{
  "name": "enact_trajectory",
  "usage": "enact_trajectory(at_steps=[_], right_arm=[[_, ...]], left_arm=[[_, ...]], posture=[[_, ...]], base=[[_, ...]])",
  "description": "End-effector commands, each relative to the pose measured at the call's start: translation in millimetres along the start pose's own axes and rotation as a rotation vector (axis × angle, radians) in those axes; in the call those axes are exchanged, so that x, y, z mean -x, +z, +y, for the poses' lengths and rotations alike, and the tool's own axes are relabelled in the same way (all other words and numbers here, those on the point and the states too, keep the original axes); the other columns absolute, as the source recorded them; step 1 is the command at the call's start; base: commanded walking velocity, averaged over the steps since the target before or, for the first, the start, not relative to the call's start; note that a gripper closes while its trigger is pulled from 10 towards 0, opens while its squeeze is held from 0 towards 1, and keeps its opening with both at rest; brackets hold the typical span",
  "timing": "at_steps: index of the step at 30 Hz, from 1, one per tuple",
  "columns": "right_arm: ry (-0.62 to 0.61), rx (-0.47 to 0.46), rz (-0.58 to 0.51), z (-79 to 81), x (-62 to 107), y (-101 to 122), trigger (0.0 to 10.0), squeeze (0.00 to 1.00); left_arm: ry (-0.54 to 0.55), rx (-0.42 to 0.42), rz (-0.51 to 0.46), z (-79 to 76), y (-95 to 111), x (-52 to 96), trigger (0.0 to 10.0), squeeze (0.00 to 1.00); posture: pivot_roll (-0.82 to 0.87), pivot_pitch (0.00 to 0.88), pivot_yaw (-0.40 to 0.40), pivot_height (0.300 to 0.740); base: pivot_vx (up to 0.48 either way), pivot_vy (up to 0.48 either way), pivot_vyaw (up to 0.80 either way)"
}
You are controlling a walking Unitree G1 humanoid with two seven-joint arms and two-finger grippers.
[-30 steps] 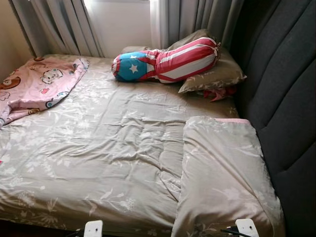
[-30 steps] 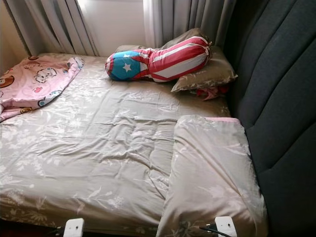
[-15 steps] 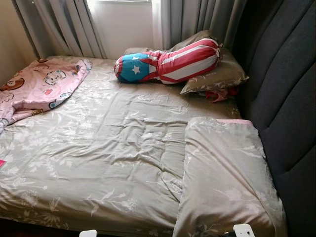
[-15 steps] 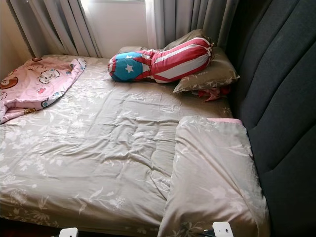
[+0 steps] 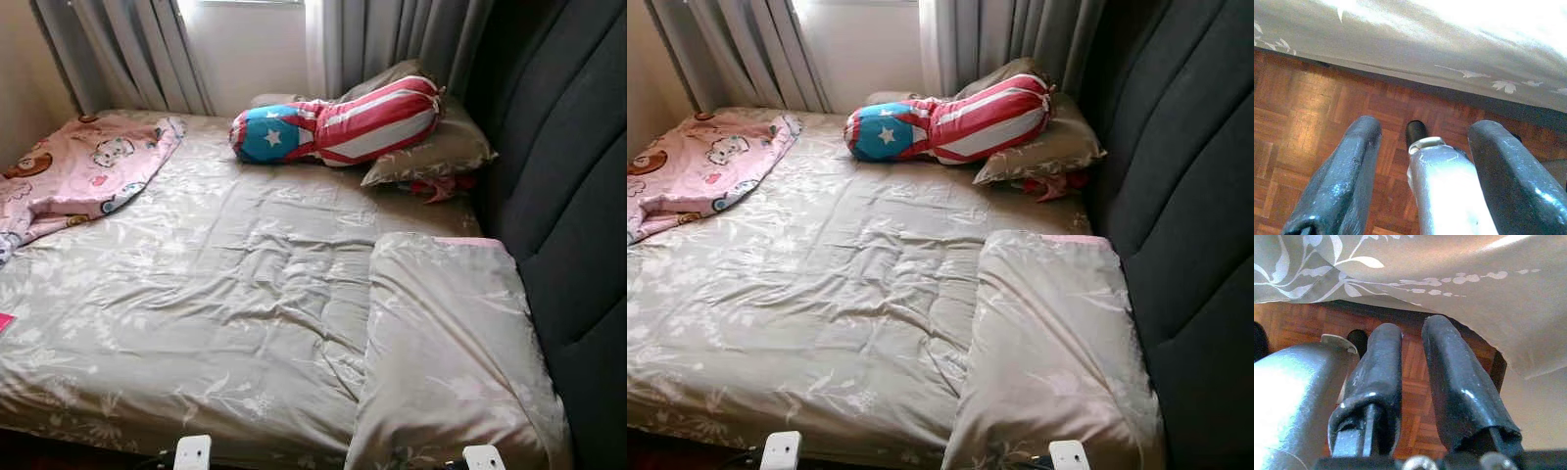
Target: Clean up the room
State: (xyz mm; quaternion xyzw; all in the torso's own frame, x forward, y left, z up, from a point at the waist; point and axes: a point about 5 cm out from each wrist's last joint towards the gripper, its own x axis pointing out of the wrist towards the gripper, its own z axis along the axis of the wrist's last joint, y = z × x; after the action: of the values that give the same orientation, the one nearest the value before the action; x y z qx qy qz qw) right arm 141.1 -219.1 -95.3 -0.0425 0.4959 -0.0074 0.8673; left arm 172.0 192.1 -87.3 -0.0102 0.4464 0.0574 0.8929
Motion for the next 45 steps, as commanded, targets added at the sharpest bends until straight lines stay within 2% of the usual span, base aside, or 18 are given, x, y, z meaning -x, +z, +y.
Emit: enact_trajectory(at_steps=[1,12,23,45], right_arm=[[0.000,-0.001,-0.001,0.2,0.3,-1.3,10.0,0.00],[0.005,0.008,0.001,1.0,0.3,-1.4,10.0,0.00],[0.011,0.010,0.000,2.4,-0.1,-0.4,10.0,0.00],[0.015,0.014,-0.001,3.9,-0.5,0.4,10.0,0.00]], left_arm=[[0.007,0.000,0.022,-1.7,-1.8,-0.2,10.0,0.00],[0.000,0.001,0.005,-8.1,5.1,-2.0,10.0,0.00],[0.007,0.002,0.009,-3.9,3.9,-1.6,10.0,0.00],[0.009,0.007,0.006,-2.0,4.9,-1.7,10.0,0.00]], posture=[[-0.07,0.002,-0.018,0.740],[-0.08,0.001,-0.019,0.740],[-0.07,0.000,-0.020,0.740],[-0.07,0.000,-0.022,0.740]], base=[[0.000,0.000,0.00],[0.000,0.000,0.00],[0.000,0.093,0.00],[0.000,0.356,0.00]])
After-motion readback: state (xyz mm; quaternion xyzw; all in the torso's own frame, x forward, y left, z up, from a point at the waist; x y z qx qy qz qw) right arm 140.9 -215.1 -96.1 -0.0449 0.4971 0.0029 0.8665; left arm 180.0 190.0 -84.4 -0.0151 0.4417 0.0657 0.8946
